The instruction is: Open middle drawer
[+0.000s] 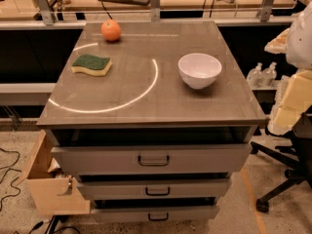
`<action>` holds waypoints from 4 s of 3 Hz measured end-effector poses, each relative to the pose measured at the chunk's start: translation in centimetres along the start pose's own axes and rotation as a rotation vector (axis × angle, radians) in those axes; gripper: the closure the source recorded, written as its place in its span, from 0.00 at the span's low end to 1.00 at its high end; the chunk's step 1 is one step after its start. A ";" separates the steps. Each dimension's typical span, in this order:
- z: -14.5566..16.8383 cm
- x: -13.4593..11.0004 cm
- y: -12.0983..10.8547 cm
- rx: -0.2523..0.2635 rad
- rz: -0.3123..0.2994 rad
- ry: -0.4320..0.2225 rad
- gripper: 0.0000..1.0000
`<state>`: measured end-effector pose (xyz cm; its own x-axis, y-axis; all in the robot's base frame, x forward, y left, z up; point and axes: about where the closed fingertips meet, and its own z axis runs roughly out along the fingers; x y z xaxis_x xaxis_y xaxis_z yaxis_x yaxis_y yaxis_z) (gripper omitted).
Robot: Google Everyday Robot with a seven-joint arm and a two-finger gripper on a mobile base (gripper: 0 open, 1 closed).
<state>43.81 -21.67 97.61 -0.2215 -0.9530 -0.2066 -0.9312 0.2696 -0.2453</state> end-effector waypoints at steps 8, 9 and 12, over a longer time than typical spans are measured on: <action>21.2 6.8 16.4 -0.091 0.063 -0.124 0.00; 21.5 6.4 16.3 -0.109 0.071 -0.136 0.00; 32.0 10.1 21.7 -0.145 0.013 -0.203 0.00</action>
Offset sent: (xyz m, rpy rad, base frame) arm -0.0010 0.0100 -0.0206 -0.0260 -0.0019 -0.0478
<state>30.67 -21.00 59.92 -0.1846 -0.8983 -0.3987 -0.9637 0.2450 -0.1059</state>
